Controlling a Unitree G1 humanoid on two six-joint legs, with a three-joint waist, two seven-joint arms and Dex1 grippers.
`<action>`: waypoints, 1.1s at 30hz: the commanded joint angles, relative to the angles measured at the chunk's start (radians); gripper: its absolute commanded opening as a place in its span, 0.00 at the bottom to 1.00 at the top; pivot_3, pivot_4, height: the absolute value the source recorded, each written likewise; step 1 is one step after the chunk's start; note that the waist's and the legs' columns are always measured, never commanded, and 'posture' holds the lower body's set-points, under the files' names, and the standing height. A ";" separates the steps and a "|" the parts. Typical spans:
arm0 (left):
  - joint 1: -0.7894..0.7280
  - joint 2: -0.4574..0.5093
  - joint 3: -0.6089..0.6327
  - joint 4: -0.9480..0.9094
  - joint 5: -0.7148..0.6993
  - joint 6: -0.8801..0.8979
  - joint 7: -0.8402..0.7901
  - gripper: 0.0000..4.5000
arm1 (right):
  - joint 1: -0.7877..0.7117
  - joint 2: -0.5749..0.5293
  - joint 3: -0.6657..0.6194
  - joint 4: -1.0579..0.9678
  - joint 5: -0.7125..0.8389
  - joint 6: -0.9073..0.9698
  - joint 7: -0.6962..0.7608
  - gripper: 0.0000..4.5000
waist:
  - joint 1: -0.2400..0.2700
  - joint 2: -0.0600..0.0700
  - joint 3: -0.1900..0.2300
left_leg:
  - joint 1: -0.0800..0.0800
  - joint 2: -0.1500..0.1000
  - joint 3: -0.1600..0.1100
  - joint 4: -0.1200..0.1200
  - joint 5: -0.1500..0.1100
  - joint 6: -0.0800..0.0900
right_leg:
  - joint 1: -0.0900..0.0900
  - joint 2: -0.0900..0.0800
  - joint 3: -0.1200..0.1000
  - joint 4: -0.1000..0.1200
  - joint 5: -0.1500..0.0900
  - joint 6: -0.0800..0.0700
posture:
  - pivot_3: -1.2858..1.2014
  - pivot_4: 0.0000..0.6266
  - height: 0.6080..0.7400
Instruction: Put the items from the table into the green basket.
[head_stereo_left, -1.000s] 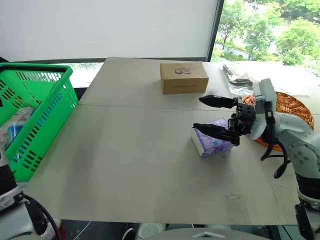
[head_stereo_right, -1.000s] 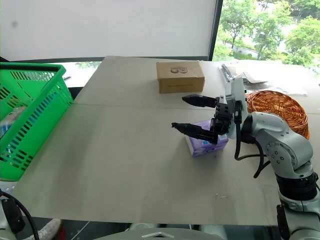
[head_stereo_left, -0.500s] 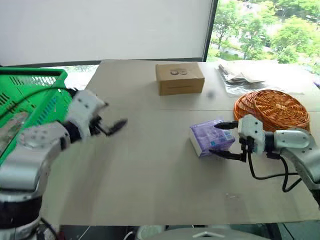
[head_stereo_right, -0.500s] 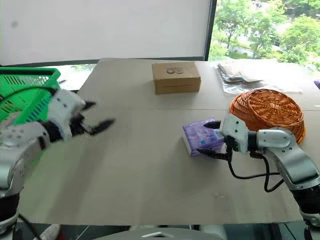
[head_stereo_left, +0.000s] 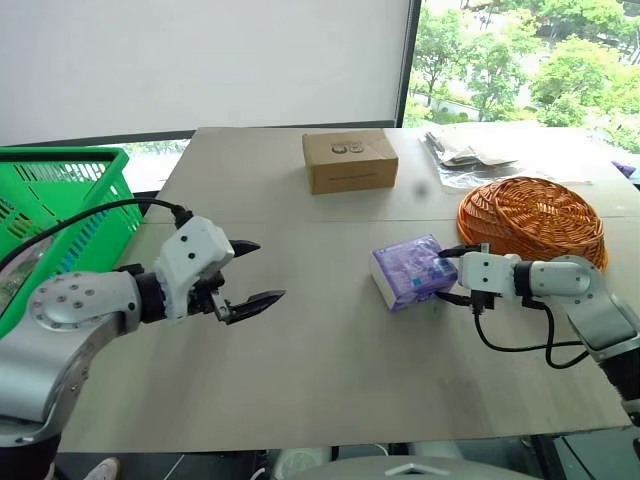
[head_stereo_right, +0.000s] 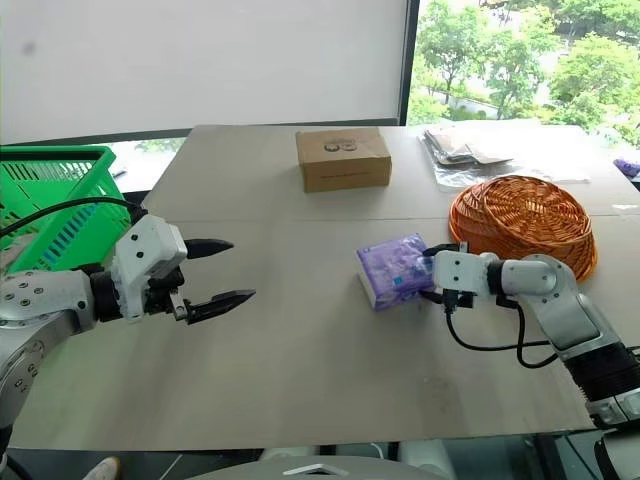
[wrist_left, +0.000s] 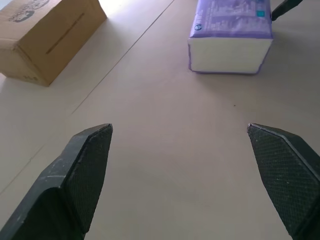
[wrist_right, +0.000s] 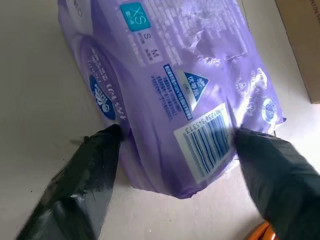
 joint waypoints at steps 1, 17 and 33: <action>-0.007 0.011 0.005 -0.029 -0.003 -0.001 0.016 1.00 | -0.027 0.014 -0.013 -0.006 0.000 -0.034 -0.005 0.49 | 0.000 0.000 0.000 | 0.000 0.000 0.000 0.000 0.000 0.000 | 0.000 0.000 0.000 0.000 0.000 0.000 | 0.59 0.03 1.00; -0.017 0.010 -0.024 -0.022 0.004 -0.013 0.045 1.00 | -0.036 0.037 -0.032 0.012 -0.006 -0.075 -0.026 0.01 | 0.001 0.000 0.000 | 0.002 0.000 0.000 0.000 0.000 0.000 | 0.001 0.000 0.001 0.001 -0.001 0.002 | 0.59 0.03 1.00; -0.143 -0.067 -0.108 0.015 -0.028 -0.037 0.073 1.00 | -0.159 0.206 -0.073 -0.257 0.205 0.152 -0.053 0.01 | 0.006 0.000 0.000 | 0.000 0.000 -0.002 0.000 0.000 0.000 | 0.001 0.000 -0.001 0.001 0.000 0.000 | 0.58 0.01 1.00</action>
